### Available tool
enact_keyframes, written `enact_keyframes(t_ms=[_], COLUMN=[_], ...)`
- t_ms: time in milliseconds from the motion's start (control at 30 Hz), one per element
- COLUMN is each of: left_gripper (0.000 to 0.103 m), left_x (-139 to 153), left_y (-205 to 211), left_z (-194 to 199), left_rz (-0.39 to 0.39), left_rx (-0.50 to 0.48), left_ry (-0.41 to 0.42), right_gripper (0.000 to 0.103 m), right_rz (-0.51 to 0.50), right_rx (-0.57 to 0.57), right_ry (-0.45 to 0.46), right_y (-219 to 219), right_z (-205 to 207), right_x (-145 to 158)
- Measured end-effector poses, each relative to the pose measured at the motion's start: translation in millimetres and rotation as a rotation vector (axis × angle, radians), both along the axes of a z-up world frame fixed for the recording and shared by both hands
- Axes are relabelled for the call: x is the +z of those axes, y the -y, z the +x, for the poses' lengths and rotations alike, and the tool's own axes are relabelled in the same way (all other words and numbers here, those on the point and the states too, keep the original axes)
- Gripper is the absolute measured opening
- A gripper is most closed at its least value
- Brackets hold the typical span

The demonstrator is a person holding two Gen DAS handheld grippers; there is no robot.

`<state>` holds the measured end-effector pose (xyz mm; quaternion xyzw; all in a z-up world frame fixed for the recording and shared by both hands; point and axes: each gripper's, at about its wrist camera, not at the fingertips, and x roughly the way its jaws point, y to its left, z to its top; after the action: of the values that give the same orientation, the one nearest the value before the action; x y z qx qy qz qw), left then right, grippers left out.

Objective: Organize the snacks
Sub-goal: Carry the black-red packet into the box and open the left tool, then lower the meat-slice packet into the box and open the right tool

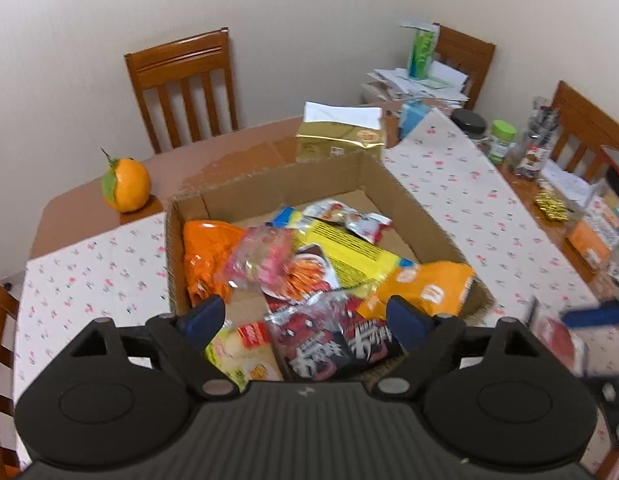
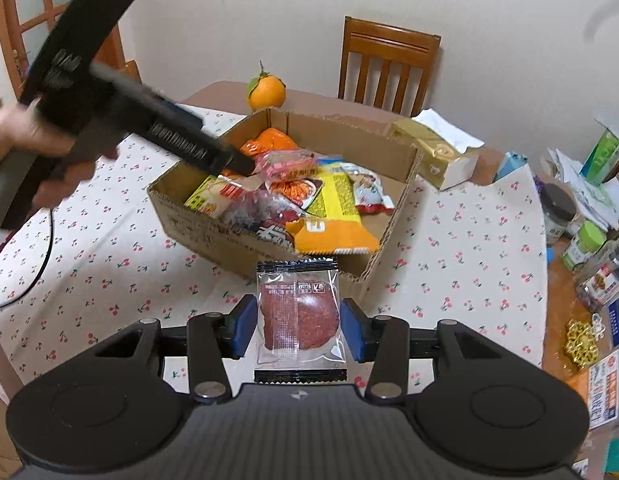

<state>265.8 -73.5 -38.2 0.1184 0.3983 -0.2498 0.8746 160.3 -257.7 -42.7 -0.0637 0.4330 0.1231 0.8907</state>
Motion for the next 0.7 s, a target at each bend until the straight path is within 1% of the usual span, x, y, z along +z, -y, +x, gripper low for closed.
enact_keyframes(t_ms=[33,100,233,267,333,500,700], left_gripper=[0.089,0.096,0.098,0.100,0.100,0.100,0.100], left_x=[0.8,2.9,4.9,4.0,3.2,-8.2,-19.5], left_y=[-4.7,-12.0,-30.5,-35.9,-43.3,-59.5,-80.8], left_z=[-5.8,-16.8,-41.2,-47.9,-56.4,-70.4,-75.6], left_rz=[-0.014,-0.019,-0.030,-0.027,-0.021,-0.015,-0.020], left_rx=[0.011,0.040,0.088,0.105,0.130,0.184,0.236], left_ry=[0.006,0.036,0.079,0.088,0.100,0.086,0.069], right_gripper=[0.051,0.051,0.051,0.051,0.051,0.051,0.051], right_rz=[-0.002,-0.005,-0.012,-0.014,-0.020,-0.014,-0.033], right_rx=[0.001,-0.001,0.002,0.003,0.006,0.007,0.001], right_ry=[0.005,0.016,0.047,0.054,0.067,0.086,0.079], right_y=[-0.2,-1.3,-4.1,-5.0,-7.0,-13.3,-23.3], right_z=[2.1,8.1,27.2,33.2,47.1,87.7,138.1], right_x=[2.0,6.7,18.1,20.4,23.8,28.1,20.9])
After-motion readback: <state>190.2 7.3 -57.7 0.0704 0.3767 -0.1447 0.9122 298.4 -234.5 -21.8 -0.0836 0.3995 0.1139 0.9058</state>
